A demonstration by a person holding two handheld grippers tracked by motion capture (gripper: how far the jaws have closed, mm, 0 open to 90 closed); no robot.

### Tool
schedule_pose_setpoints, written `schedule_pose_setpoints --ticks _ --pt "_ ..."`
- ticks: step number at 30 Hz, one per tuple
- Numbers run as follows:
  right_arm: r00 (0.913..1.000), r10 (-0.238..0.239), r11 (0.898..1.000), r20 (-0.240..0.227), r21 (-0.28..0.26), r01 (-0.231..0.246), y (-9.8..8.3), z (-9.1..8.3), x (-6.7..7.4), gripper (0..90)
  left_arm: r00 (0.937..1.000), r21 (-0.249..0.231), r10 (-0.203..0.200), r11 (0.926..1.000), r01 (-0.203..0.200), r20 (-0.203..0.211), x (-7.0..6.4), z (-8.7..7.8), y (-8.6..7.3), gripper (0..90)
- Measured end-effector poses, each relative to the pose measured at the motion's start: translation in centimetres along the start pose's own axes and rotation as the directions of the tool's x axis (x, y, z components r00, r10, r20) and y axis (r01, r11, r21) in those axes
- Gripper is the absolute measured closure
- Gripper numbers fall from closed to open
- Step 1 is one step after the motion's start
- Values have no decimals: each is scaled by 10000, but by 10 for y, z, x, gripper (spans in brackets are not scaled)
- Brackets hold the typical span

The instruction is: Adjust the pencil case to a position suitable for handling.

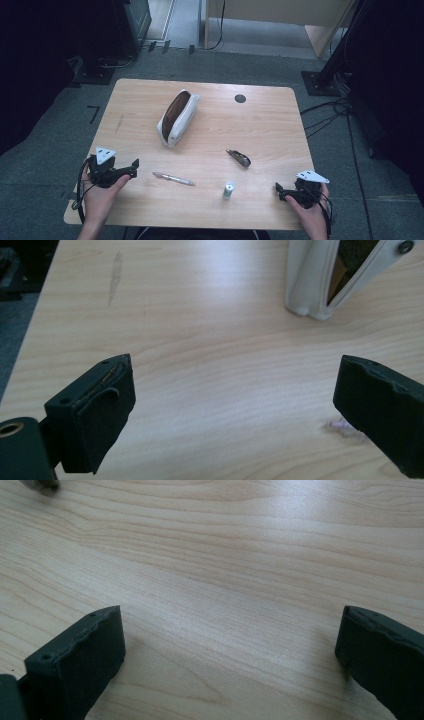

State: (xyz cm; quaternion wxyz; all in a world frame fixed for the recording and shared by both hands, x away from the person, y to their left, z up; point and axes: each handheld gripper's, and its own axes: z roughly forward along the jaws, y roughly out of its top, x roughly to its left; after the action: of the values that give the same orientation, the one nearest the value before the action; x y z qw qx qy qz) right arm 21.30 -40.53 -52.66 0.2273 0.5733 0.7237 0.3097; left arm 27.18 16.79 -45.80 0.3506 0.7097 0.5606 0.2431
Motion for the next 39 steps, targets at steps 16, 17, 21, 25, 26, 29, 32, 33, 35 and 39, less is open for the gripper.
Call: schedule_pose_setpoints --ticks 16,17,21,25,26,29,32,33,35,39 --pt "10000 2 10000 -3 0 -2 0 0 0 0 9960 -439 -17 9990 56 890 -23 33 41 225" --pt "10000 -10 10000 -3 -4 10 0 0 0 0 9949 -491 107 9988 -58 1002 -27 36 47 251" --pt "10000 -23 10000 -7 1 23 0 0 0 0 9927 -613 200 9980 -127 1190 -36 46 58 317" --pt "10000 -11 10000 -8 -15 11 0 0 0 0 9923 -644 246 9978 -169 1214 -40 53 64 364" --pt "10000 -9 10000 -9 -14 9 0 0 0 0 9923 -619 262 9979 -188 1214 -41 56 66 371" --pt "10000 -7 10000 -7 -14 7 0 0 0 0 9923 -524 196 9985 -132 1226 -42 67 70 410" --pt "10000 -9 10000 -6 -17 9 0 0 0 0 9928 -381 184 9992 -140 1180 -44 77 73 430" --pt "10000 -12 10000 -6 -16 12 0 0 0 0 9931 -352 173 9993 -133 1158 -44 80 74 436" --pt "10000 -11 10000 -6 -17 11 0 0 0 0 9929 -283 152 9995 -119 1183 -45 85 76 442" --pt "10000 -11 10000 -9 -13 11 0 0 0 0 9934 -80 263 9996 -256 1118 -47 98 81 485"
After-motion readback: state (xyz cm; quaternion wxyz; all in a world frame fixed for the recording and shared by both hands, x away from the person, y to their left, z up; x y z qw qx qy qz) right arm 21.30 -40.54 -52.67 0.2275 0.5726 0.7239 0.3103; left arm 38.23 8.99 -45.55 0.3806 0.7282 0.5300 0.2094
